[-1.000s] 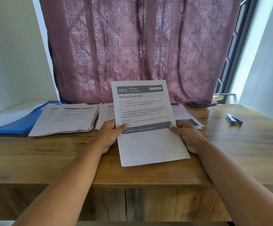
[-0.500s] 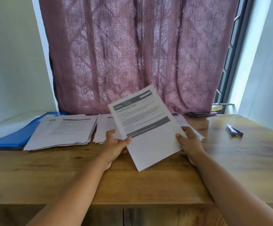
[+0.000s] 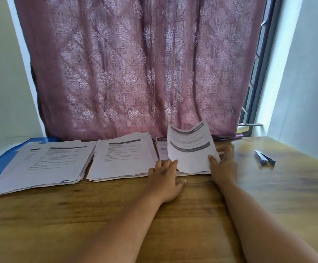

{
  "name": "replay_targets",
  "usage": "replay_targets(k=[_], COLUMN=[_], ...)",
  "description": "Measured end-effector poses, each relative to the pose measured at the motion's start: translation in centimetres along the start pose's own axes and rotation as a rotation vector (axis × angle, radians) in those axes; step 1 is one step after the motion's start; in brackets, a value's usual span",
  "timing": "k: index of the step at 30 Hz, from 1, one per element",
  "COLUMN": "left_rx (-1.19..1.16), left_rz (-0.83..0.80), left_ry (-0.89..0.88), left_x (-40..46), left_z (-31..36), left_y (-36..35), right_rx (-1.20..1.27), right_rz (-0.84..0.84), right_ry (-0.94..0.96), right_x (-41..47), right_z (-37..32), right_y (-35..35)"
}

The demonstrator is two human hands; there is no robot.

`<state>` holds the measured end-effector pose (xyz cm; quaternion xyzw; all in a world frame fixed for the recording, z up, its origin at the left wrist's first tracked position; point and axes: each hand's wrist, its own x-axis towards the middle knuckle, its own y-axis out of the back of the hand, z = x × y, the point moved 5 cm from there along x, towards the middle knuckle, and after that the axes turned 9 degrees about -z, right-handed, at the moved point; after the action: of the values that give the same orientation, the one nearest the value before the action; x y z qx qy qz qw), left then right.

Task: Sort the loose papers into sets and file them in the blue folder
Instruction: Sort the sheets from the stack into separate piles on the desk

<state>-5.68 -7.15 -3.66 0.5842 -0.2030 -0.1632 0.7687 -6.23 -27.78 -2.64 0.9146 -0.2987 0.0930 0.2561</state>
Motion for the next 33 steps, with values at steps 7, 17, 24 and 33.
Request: replay_targets(k=[7, 17, 24, 33], left_rx=[0.124, 0.095, 0.13, 0.176], left_rz=[0.039, 0.106, -0.058, 0.005], left_ry=[0.079, 0.041, 0.101, 0.108], left_x=[0.6, 0.4, 0.5, 0.4], left_z=[-0.8, -1.1, -1.4, -1.2], left_y=[-0.2, 0.2, -0.1, 0.2], right_rx=[-0.227, -0.314, -0.628, -0.795], right_rz=[-0.082, -0.154, -0.308, -0.32], right_ry=[0.033, -0.125, -0.092, -0.151], right_x=[2.8, 3.9, 3.5, 3.7], right_z=[0.9, 2.6, 2.0, 2.4], right_y=[-1.2, -1.0, -2.1, -2.3])
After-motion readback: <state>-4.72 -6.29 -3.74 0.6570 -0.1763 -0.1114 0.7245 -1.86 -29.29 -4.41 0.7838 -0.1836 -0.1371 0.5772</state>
